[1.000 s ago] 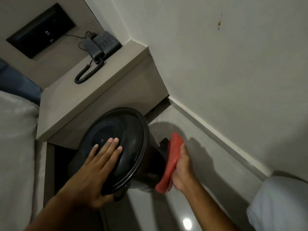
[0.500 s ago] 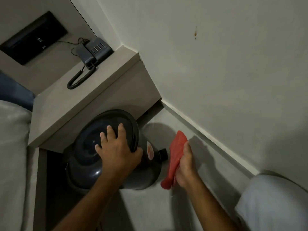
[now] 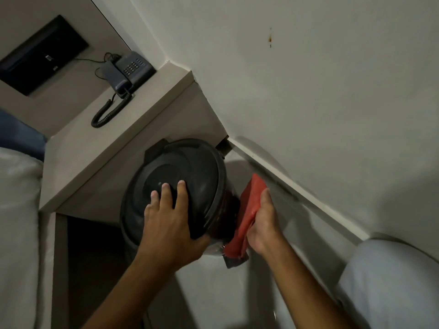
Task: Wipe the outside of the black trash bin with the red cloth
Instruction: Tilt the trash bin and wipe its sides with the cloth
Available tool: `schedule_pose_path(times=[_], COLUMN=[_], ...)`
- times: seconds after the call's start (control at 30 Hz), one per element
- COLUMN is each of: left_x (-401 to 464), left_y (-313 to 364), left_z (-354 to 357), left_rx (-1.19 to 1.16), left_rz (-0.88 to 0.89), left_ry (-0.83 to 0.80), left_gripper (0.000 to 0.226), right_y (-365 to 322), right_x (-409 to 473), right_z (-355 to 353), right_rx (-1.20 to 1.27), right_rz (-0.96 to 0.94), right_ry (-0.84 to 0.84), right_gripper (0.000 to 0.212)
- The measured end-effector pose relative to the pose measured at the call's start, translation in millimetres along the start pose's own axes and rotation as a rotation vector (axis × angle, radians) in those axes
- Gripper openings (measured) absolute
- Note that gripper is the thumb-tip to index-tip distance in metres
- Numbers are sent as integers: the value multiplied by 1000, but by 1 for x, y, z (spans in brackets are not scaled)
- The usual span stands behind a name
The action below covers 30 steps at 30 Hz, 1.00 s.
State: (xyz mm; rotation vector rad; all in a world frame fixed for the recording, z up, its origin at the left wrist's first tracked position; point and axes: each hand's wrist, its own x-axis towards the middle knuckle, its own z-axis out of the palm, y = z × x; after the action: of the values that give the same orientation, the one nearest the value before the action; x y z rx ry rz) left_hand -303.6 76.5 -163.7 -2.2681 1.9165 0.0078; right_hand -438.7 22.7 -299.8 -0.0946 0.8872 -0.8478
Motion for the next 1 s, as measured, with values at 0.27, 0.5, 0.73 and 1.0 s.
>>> schedule_pose_path(times=[0.27,0.5,0.73,1.0], left_x=[-18,-35,-42,-41], left_y=[-68,-112,-122,-126], left_z=[-40,-25,-19,-16], left_rx=[-516,-629,-640,-643], left_rz=[43,-41,5,21], left_ry=[187,73,32,42], left_gripper=[56,76,81,93], right_y=[12,71,56,63], right_x=[-72,-49,-44,-35], right_z=[109,65,110,98], right_rx=[-643,-1227,-1219,-1396], right_rz=[-570,-719,-533,-837], right_ry=[-255,102,78,86], right_gripper=[71,53,44,66])
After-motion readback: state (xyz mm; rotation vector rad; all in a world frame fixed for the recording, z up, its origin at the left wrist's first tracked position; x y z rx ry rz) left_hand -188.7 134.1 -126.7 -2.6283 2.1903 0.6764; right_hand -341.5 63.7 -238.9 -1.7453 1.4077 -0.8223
